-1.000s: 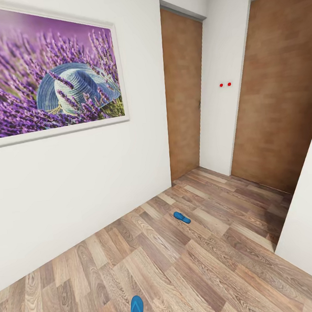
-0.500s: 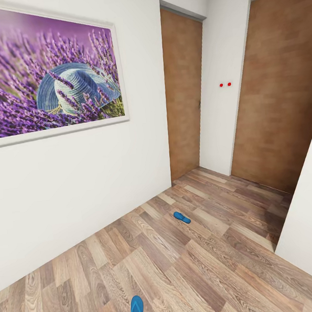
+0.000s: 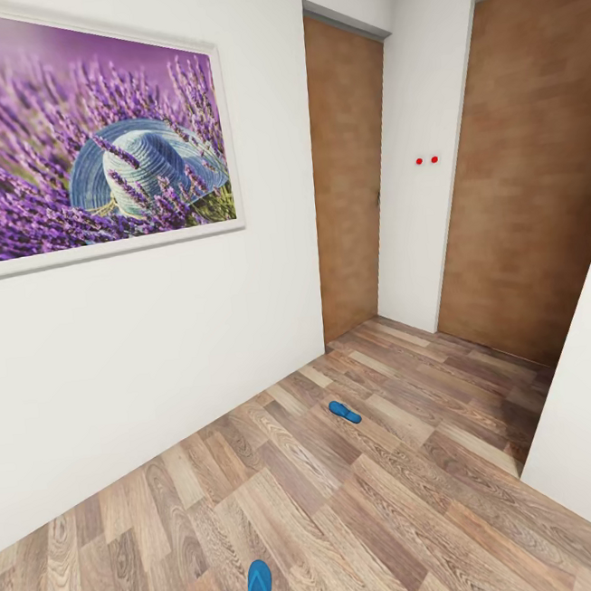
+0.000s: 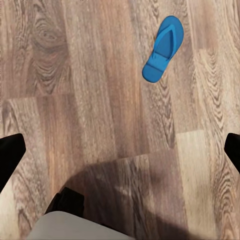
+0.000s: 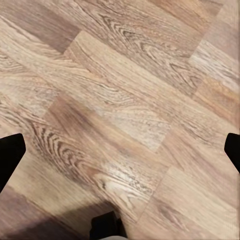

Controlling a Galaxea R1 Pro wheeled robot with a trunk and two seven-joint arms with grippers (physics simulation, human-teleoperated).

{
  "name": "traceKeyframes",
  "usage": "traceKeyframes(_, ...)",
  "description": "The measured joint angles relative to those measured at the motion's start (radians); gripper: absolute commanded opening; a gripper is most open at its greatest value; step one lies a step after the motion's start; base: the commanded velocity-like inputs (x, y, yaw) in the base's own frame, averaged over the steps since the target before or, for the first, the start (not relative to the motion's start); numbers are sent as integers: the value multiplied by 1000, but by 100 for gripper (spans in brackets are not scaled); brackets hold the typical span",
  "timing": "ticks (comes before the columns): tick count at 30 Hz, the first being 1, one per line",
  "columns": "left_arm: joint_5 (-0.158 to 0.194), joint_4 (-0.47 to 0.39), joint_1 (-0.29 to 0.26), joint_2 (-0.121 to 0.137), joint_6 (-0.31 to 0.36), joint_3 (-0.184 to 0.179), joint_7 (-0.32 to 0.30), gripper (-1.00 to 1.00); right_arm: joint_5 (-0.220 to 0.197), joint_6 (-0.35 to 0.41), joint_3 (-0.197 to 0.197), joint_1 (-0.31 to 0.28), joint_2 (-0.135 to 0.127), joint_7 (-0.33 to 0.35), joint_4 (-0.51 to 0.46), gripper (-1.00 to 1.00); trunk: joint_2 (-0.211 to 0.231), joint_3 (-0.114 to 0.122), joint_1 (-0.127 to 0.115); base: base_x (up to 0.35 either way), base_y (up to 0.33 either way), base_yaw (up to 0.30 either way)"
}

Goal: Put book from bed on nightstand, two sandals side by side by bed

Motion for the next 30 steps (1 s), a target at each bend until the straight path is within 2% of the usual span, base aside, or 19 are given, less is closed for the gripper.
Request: traceKeyframes(30,-1,-1,1,8,-1,2,-4,100,-6,-2,-8,1,0,0,-1,100,0,0,0,15,0,0)
